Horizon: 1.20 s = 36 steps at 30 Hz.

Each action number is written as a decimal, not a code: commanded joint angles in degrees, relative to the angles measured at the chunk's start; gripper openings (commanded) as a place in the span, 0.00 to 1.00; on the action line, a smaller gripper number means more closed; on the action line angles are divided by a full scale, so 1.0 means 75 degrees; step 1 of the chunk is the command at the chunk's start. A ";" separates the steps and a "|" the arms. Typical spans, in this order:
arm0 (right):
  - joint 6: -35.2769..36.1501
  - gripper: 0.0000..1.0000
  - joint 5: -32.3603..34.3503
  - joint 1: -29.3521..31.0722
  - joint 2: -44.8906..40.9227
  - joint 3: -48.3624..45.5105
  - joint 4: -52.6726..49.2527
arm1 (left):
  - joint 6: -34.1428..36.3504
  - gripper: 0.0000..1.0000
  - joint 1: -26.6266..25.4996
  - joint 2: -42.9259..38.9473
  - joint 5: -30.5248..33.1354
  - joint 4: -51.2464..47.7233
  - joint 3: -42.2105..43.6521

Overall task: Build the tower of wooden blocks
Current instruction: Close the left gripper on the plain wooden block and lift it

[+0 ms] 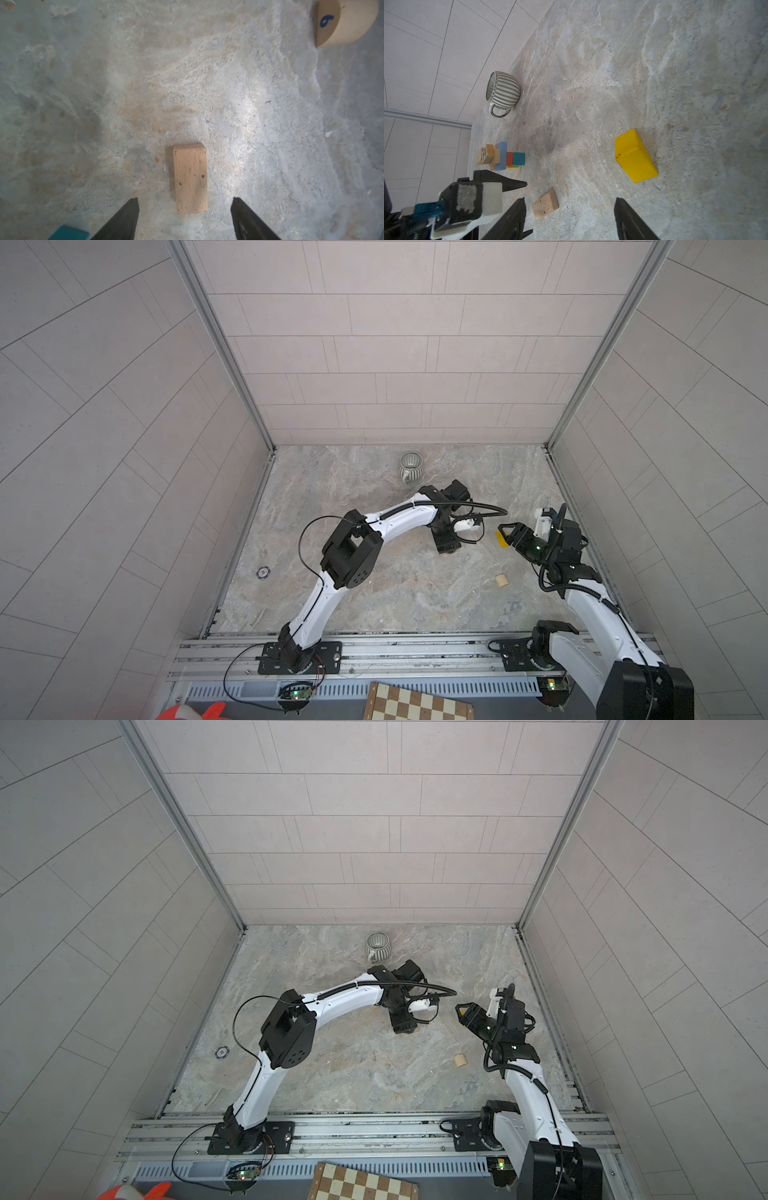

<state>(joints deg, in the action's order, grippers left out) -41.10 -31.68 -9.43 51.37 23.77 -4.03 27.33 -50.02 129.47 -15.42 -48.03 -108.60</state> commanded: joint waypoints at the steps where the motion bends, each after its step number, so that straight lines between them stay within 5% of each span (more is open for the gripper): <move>1: -0.0004 0.69 0.0014 0.0015 -0.0091 -0.0027 0.0107 | -0.0184 0.77 -0.0045 0.0166 0.0141 0.0155 0.0127; 24: -0.0025 0.69 0.0017 0.0015 -0.0174 -0.0133 0.0142 | -0.0520 0.63 -0.0151 0.0469 0.0283 0.0304 0.0238; 36: -0.0025 0.69 0.0022 0.0015 -0.0227 -0.0158 0.0141 | -0.0569 0.38 -0.0163 0.0457 0.0239 0.0276 0.0277</move>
<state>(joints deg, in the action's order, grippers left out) -41.12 -31.68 -9.43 50.57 23.22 -3.73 22.92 -50.98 132.44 -13.58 -45.45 -107.09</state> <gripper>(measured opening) 0.691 0.387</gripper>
